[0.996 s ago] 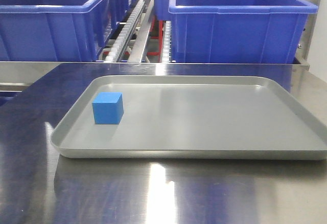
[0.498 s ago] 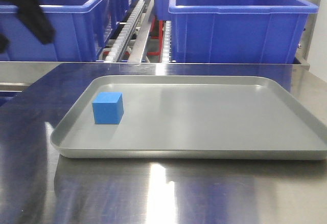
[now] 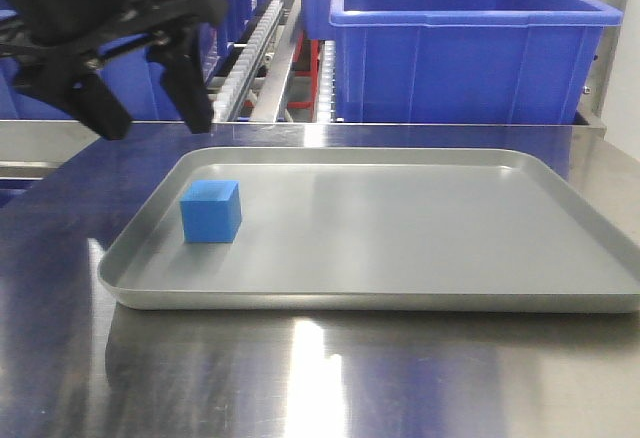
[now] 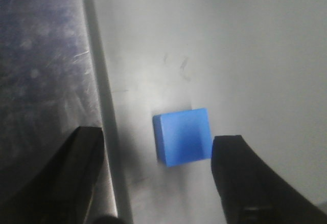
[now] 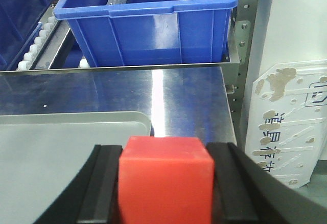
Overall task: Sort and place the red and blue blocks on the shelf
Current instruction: 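Lower the left gripper around the blue cube on the tray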
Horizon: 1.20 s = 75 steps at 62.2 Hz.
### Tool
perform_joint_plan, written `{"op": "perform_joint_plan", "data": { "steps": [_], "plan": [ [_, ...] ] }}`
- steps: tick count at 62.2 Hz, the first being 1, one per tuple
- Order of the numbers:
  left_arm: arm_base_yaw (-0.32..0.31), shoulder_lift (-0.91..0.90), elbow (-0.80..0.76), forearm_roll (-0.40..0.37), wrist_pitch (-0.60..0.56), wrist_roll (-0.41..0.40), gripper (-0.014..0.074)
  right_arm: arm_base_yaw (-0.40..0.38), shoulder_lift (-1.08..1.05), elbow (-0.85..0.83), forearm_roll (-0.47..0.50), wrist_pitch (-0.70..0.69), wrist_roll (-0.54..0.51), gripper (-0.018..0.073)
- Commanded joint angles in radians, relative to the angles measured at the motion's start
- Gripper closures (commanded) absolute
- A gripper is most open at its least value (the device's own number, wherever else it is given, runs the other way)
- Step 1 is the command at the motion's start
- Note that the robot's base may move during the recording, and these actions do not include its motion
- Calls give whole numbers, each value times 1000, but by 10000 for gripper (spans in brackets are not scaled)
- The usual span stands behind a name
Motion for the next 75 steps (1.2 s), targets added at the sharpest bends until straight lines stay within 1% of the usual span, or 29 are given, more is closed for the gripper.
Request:
{"op": "perform_joint_plan", "data": {
  "steps": [1, 3, 9, 13, 20, 45, 75],
  "plan": [
    [-27, -10, -52, 17, -39, -18, 83, -6, -4, -30, -14, -91, -5, 503],
    [-34, -1, -55, 27, -39, -25, 83, -6, -4, -30, -14, -91, -5, 503],
    [-60, 28, -66, 88, -38, -78, 83, -6, -4, -30, -14, -91, -5, 503],
    [-70, 44, -73, 103, -38, -88, 83, -6, -4, -30, -14, -91, -5, 503],
    [-79, 62, -75, 105, -42, -92, 83, -6, -4, -30, -14, -90, -5, 503],
    [-79, 128, -76, 102, -65, -96, 83, -6, -4, -30, -14, -90, -5, 503],
    [-79, 149, -76, 98, -103, -105, 83, -6, -4, -30, -14, -90, -5, 503]
  ]
}}
